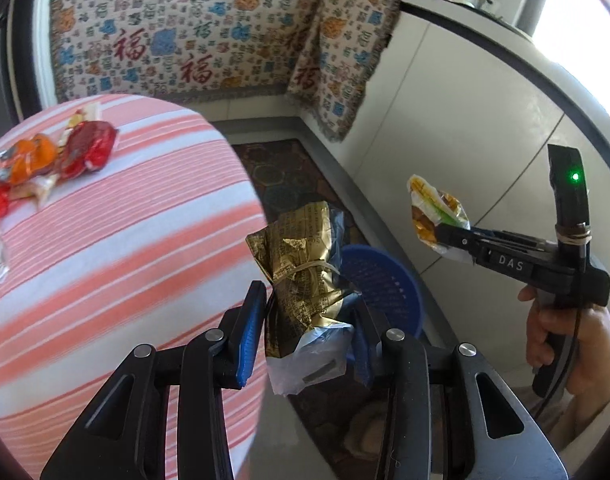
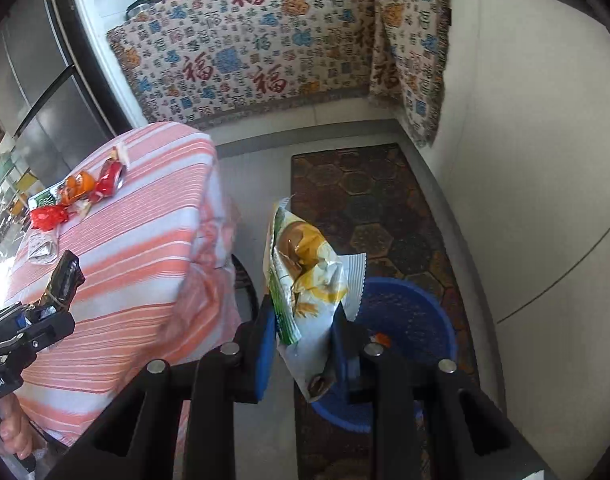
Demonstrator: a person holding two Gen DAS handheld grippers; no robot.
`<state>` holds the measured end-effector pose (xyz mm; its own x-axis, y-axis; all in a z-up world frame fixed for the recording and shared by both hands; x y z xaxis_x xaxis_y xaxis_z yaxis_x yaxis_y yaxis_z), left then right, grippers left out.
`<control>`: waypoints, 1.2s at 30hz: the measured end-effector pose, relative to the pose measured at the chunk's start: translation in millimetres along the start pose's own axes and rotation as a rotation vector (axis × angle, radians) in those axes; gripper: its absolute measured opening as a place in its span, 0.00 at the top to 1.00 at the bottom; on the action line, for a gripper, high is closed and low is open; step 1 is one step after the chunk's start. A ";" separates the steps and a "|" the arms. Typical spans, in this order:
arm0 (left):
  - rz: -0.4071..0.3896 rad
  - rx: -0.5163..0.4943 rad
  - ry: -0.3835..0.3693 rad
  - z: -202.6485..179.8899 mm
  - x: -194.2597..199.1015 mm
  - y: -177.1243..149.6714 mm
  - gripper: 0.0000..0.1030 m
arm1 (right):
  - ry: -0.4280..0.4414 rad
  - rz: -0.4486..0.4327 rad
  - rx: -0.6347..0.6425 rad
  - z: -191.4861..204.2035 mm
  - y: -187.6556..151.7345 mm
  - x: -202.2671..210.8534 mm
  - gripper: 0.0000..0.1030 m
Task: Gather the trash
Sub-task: 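Drop the foil packet and chip bag into the blue wastebasket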
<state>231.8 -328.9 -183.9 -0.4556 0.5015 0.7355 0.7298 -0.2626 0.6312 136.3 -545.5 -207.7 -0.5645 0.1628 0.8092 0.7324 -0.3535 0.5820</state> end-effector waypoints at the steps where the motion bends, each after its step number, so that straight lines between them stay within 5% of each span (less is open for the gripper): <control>1: 0.003 -0.016 -0.006 -11.0 -9.3 1.7 0.61 | -0.013 -0.003 -0.016 -11.2 -1.1 -2.1 0.75; 11: 0.093 -0.078 -0.053 -75.7 -88.1 -0.6 0.61 | -0.070 0.043 -0.152 -93.4 -25.7 -27.6 0.75; 21: 0.158 -0.140 -0.057 -107.9 -135.8 -6.2 0.60 | -0.076 0.046 -0.226 -130.2 -30.5 -35.0 0.73; 24: 0.179 -0.165 -0.096 -111.2 -150.8 -7.4 0.40 | -0.063 0.033 -0.248 -135.9 -29.4 -35.1 0.68; 26: 0.173 -0.176 -0.075 -110.3 -160.1 -7.8 0.22 | -0.037 0.016 -0.261 -136.6 -28.1 -34.3 0.47; 27: 0.170 -0.177 -0.072 -110.6 -163.1 -8.6 0.22 | -0.041 0.006 -0.263 -136.4 -27.0 -33.2 0.39; 36: 0.120 -0.164 -0.048 -91.6 -115.6 -9.1 0.21 | -0.098 -0.131 -0.230 -126.2 -3.4 -7.1 0.39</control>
<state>231.2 -460.0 -252.1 -0.3429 0.4964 0.7975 0.6826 -0.4516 0.5746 89.7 -661.7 -225.5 -0.6009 0.3053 0.7387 0.5436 -0.5214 0.6577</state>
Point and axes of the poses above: each gripper's, at about its wrist camera, not at the fingertips, and x roughly against the way its jaws point, z to its left, y to its top, the point moved 4 cm from there along -x, roughly the way its jaws point, and after that the axes turned 2 degrees about -z, right-handed, at the moved point
